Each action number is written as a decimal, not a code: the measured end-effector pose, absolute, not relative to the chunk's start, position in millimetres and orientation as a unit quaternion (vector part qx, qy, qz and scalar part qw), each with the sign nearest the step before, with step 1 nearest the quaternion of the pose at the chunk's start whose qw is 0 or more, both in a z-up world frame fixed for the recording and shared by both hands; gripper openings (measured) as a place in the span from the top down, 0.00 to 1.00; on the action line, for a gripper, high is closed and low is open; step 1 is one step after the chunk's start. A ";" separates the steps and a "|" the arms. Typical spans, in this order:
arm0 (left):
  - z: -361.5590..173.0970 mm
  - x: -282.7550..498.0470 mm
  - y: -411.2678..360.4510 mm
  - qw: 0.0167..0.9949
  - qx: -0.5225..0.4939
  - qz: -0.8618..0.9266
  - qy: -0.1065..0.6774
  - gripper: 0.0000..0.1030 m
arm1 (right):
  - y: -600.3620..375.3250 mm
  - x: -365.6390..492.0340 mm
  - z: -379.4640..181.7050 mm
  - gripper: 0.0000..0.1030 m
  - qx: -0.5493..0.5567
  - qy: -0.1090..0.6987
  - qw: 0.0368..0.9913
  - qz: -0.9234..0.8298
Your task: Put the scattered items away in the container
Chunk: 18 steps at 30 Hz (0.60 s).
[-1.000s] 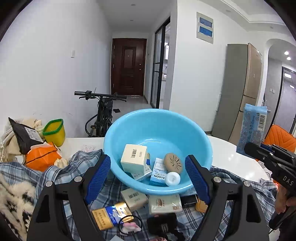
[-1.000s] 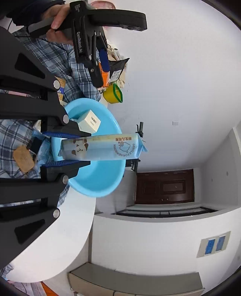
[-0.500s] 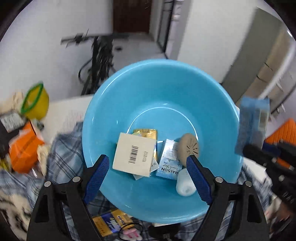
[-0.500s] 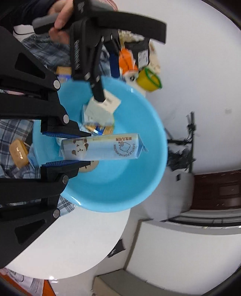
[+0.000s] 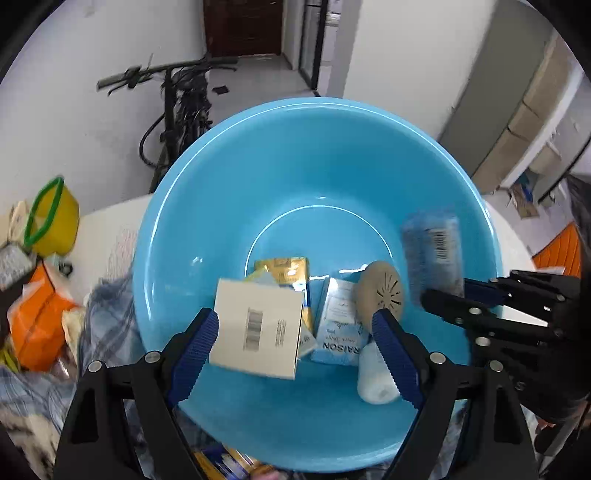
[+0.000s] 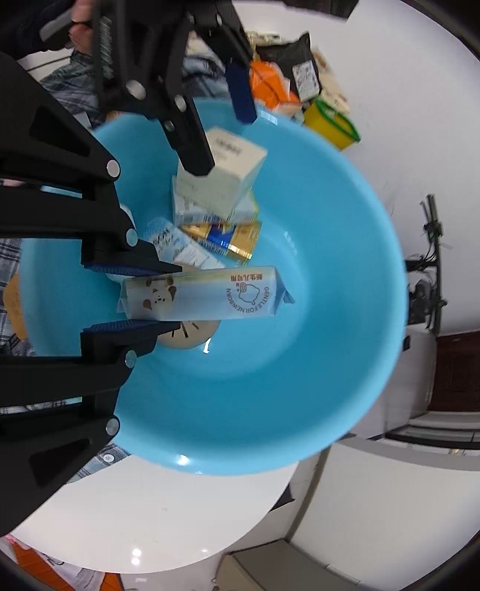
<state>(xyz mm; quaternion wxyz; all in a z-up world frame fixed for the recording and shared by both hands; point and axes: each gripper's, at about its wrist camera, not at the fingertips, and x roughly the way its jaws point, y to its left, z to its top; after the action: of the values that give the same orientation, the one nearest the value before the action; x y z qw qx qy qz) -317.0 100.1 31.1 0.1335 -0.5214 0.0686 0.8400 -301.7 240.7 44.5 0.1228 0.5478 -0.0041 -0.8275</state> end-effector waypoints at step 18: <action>26.2 -317.1 92.9 0.102 -0.503 0.856 0.062 0.16 | 240.9 -299.1 51.5 0.34 0.502 0.008 0.095 -0.859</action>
<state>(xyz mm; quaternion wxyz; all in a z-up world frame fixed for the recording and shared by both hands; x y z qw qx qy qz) -317.1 92.9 26.2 0.1019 -0.5030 0.0616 0.8561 -299.1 240.9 51.5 0.0953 0.5021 0.0082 -0.8595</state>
